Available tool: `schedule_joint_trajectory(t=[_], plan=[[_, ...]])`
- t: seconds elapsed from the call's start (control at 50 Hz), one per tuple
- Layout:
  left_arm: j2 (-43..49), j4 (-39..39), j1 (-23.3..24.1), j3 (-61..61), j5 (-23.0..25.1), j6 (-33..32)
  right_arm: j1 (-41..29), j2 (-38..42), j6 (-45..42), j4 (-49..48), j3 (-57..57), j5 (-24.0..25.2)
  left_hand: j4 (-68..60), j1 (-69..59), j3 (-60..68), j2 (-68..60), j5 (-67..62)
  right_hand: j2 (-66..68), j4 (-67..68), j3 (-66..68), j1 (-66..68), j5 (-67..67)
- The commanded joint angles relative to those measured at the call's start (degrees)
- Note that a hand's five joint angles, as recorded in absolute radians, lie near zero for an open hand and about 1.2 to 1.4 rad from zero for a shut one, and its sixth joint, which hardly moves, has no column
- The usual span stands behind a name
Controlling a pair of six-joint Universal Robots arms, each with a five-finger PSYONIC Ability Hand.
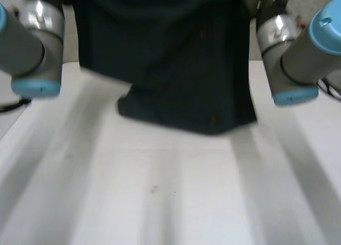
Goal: Fold the shorts.
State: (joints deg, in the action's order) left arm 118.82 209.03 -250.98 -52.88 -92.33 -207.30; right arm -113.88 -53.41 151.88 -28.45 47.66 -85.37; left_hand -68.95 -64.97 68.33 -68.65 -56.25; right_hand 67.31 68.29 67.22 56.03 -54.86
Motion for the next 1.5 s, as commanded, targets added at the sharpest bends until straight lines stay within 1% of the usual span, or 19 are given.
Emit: schedule_joint_trajectory(t=[0.02, 0.1, 0.18, 0.26, 0.38, 0.46, 0.5, 0.58, 0.68, 0.8, 0.94, 1.08, 1.16, 1.2, 1.24, 1.32, 1.4, 1.46, 1.5], plan=[[-3.33, 9.90, 1.54, 2.87, -1.19, 1.10, -0.02, -3.10, -0.01, -10.05, -2.75, 0.02, -11.05, -15.03, 11.67, -11.35, -13.75, 12.69, 11.71, 12.78, 23.97, -15.14], [-4.48, 9.99, 2.77, -2.92, -1.01, 1.19, -0.11, -3.46, -0.01, -6.28, -1.78, 0.11, -11.05, -15.03, 11.67, -11.35, -13.75, 12.69, 11.71, 12.78, 23.97, -15.14], [-5.96, 10.17, 2.69, -12.56, -0.83, 1.28, -0.11, -2.84, 0.17, 2.24, -0.90, 0.73, -11.05, -15.03, 11.67, -11.35, -13.75, 12.69, 11.71, 12.78, 23.97, -15.14], [-7.20, 10.08, 3.04, -22.08, -0.48, 1.28, -0.02, 0.22, -0.18, 12.33, 0.94, 0.90, -11.05, -15.03, 11.67, -11.35, -13.75, 12.69, 11.71, 12.78, 23.97, -15.14], [-6.50, 9.11, 3.74, -34.21, -0.66, 1.28, 0.15, 4.88, -1.41, 21.75, 7.61, 2.39, -11.05, -15.03, 11.67, -11.35, -13.75, 12.69, 11.71, 12.78, 23.97, -15.14], [-5.62, 5.43, 4.44, -39.49, -0.75, 0.93, 0.59, 6.83, -4.66, 25.27, 12.45, 2.22, -11.05, -15.03, 11.67, -11.35, -13.75, 12.69, 11.71, 12.78, 23.97, -15.14], [-5.27, 0.87, 4.53, -41.86, -0.75, 0.67, 0.77, 6.48, -5.72, 26.68, 14.91, 2.05, -11.05, -15.03, 11.67, -11.35, -13.75, 12.69, 11.71, 12.78, 23.97, -15.14], [-6.58, -9.06, 4.88, -45.55, -0.48, 0.84, 1.03, 3.58, -6.16, 29.41, 21.94, 2.83, -11.05, -15.03, 11.67, -11.35, -13.75, 12.69, 11.71, 12.78, 23.97, -15.14], [-12.20, -19.52, 5.32, -50.03, -0.31, -0.12, 2.96, -7.38, -6.60, 31.17, 34.40, 3.97, -11.05, -15.03, 11.67, -11.35, -13.75, 12.69, 11.71, 12.78, 23.97, -15.14], [-19.49, -32.34, 6.55, -56.17, -0.39, -5.30, 3.32, -15.23, -7.83, 36.79, 45.05, 6.26, -11.05, -15.03, 11.67, -11.35, -13.75, 12.69, 11.71, 12.78, 23.97, -15.14], [-26.44, -37.55, 8.04, -64.44, -0.66, -9.44, 4.54, -23.13, -14.59, 42.42, 56.92, 8.37, -11.05, -15.03, 11.67, -11.35, -13.75, 12.69, 11.71, 12.78, 23.97, -15.14], [-29.35, -37.64, 12.52, -67.88, -0.57, -9.00, 10.08, -29.47, -23.21, 43.30, 66.50, 9.07, -11.05, -15.03, 11.67, -11.35, -13.75, 12.69, 11.71, 12.78, 23.97, -15.14], [-29.61, -37.56, 14.37, -67.27, -1.01, -9.97, 12.02, -29.82, -23.39, 39.97, 69.85, 11.88, 20.83, 16.85, -20.21, 20.53, 18.13, 12.69, 11.71, 12.78, 23.97, -15.14], [-30.14, -37.12, 14.46, -65.69, -0.48, -11.02, 12.11, -29.82, -22.86, 37.25, 70.90, 13.73, 44.51, 40.54, -43.90, 44.22, 41.82, 12.69, 11.71, 12.78, 23.97, -15.14], [-30.49, -36.59, 14.29, -63.76, -0.48, -12.42, 12.46, -30.00, -20.93, 32.06, 72.22, 15.49, 56.00, 52.02, -55.38, 55.70, 53.30, 12.69, 11.71, 12.78, 23.97, -15.14], [-30.32, -32.56, 12.88, -58.66, 0.04, -16.82, 12.90, -30.79, -16.01, 26.61, 73.37, 15.76, 56.71, 52.74, -56.10, 56.42, 54.02, 12.69, 11.71, 12.78, 23.97, -15.14], [-29.18, -23.60, 9.81, -54.97, 2.94, -19.55, 12.81, -31.14, -11.88, 24.84, 74.07, 16.55, 57.22, 53.24, -56.60, 56.92, 54.52, 12.69, 11.71, 12.78, 23.97, -15.14], [-24.71, -15.25, 7.79, -52.16, 9.52, -19.64, 12.55, -31.14, -10.30, 23.44, 74.25, 17.42, 56.38, 52.40, -55.76, 56.09, 53.68, 12.69, 11.71, 12.78, 23.97, -15.14], [-19.70, -10.33, 6.64, -49.26, 15.67, -19.46, 12.46, -31.14, -9.94, 22.47, 74.42, 17.78, 56.21, 52.24, -55.60, 55.92, 53.52, 12.69, 11.71, 12.78, 23.97, -15.14]])
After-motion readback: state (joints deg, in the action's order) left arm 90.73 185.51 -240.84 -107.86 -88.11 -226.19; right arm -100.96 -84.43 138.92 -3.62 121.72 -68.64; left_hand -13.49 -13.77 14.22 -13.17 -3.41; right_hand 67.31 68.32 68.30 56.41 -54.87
